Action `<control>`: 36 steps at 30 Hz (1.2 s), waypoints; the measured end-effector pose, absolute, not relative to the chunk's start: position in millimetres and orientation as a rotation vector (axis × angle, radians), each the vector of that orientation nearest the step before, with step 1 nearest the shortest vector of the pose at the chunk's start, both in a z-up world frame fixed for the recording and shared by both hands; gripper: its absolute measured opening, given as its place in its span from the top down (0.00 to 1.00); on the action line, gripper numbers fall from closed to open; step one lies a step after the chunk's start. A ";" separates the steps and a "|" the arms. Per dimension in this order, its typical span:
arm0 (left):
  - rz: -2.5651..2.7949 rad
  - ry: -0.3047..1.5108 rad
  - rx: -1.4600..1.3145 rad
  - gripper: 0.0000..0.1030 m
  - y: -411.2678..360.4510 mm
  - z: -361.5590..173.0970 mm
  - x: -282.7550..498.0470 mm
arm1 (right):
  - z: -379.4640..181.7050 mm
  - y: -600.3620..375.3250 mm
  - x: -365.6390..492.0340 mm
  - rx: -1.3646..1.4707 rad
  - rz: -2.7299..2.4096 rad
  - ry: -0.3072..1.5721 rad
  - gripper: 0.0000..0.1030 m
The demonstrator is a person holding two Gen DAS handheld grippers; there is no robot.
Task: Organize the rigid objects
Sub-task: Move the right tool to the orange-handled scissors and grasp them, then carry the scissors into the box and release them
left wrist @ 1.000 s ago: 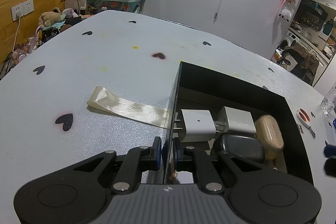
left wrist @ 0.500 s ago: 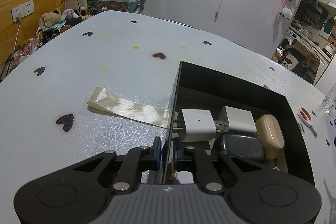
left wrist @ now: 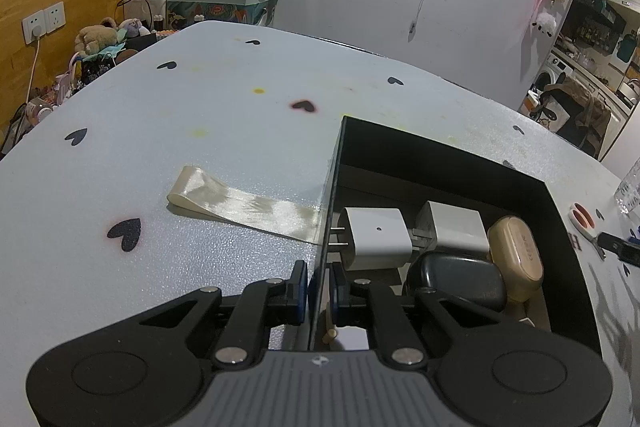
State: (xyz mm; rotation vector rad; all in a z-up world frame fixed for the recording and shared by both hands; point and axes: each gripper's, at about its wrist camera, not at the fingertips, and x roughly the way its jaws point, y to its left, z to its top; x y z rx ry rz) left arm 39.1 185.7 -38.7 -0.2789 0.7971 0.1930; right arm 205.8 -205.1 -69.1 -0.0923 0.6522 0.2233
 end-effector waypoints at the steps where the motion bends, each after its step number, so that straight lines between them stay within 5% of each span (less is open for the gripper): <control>1: 0.194 0.797 -0.279 0.89 185.6 -38.7 39.1 | -72.3 -204.6 212.6 -0.084 0.240 0.660 0.15; 12: 0.197 0.803 -0.270 0.89 185.1 -38.7 39.3 | -91.8 -190.5 239.8 -0.069 0.276 0.656 0.25; 15: 0.197 0.803 -0.270 0.89 185.1 -38.7 39.6 | -92.2 -191.5 238.7 -0.071 0.287 0.638 0.38; 36: 0.193 0.801 -0.274 0.89 184.7 -40.4 39.7 | -26.0 -184.6 166.8 -0.001 0.371 0.508 0.39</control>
